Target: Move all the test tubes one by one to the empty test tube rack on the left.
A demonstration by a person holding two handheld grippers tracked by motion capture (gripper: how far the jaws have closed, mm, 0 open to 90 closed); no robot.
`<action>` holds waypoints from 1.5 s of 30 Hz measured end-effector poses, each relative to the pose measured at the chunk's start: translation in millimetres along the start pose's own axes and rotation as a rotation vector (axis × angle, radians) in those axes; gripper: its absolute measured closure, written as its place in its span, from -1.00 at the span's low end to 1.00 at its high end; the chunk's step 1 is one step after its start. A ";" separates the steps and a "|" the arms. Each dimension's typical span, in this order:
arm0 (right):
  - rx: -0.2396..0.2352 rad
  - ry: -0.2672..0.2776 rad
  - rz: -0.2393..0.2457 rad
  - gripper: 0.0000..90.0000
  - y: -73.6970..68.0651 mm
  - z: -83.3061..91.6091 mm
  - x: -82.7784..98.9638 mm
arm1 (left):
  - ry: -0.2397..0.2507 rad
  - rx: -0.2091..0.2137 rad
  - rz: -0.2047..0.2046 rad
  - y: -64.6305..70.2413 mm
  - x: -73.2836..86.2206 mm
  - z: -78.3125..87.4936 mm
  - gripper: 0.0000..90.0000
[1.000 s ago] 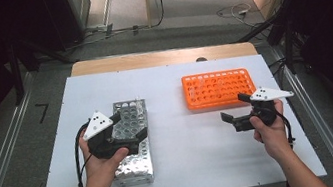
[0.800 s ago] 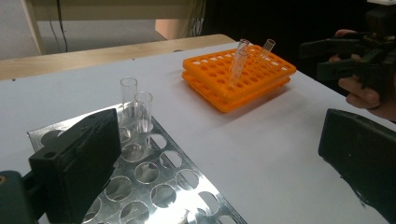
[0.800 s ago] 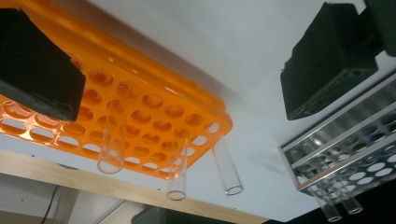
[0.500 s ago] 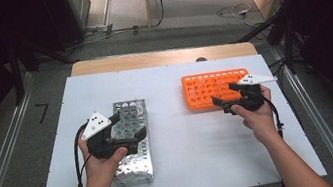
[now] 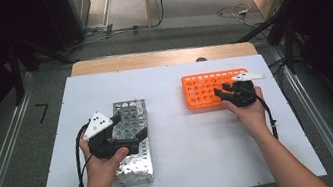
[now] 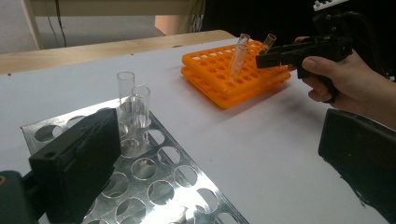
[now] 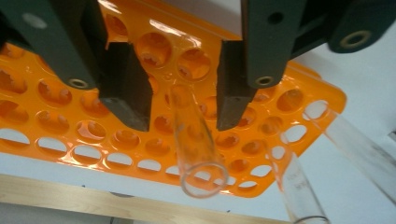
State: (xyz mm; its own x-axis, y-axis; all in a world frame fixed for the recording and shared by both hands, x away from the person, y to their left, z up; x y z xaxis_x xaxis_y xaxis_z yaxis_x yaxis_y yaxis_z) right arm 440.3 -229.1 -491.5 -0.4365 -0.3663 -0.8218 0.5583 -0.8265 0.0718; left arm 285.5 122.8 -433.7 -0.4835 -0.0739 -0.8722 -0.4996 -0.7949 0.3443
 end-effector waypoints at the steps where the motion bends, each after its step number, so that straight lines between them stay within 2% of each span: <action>1: -0.005 0.000 -0.006 0.28 0.1 -1.3 0.3 | 0.000 0.002 0.001 -0.6 -0.2 0.2 -1.00; 5: -0.006 0.005 0.000 0.36 -1.3 -5.1 0.3 | 0.000 -0.001 0.009 -2.3 -0.2 0.4 -1.00; 13: 0.030 0.018 0.005 0.46 -0.9 -10.7 0.7 | -0.009 -0.006 0.005 -3.0 0.4 -0.7 -1.00; 21: 0.035 0.026 0.006 0.63 -1.1 -11.9 0.9 | -0.007 -0.009 0.013 -3.8 0.3 -0.4 -1.00; 26: 0.028 0.038 0.002 0.64 0.8 -10.1 -0.1 | -0.010 -0.004 0.010 -3.5 0.6 -0.7 -1.00; 28: 0.016 0.050 -0.017 0.64 1.3 -7.6 -2.0 | -0.011 -0.002 0.010 -3.3 0.6 -1.1 -1.00; 36: 0.009 0.096 -0.024 0.64 6.1 7.1 -9.2 | -0.016 -0.004 0.007 -2.6 1.3 -2.4 -1.00; 42: 0.019 0.109 -0.009 0.64 5.9 21.1 -16.1 | -0.015 -0.001 0.007 -1.6 1.4 -2.9 -1.00; 45: 0.004 0.123 0.002 0.64 1.9 29.1 -21.5 | -0.018 -0.001 0.003 -1.0 1.5 -3.2 -1.00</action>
State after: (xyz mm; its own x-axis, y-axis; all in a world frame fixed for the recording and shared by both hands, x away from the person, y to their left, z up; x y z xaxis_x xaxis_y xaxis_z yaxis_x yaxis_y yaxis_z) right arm 430.2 -235.3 -457.2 -0.3453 -0.3130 -0.8847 0.5566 -0.8274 0.0754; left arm 287.5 121.5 -436.5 -0.4977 -0.0660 -0.8648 -0.4975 -0.7950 0.3470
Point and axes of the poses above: each handheld gripper's, and its own axes: z roughly backward along the jaws, x roughly out of its underside, y roughly to its right, the point moved 5 cm from there along -z, roughly forward along the jaws, and after that the axes turned 9 degrees about z, right-handed, at the moved point
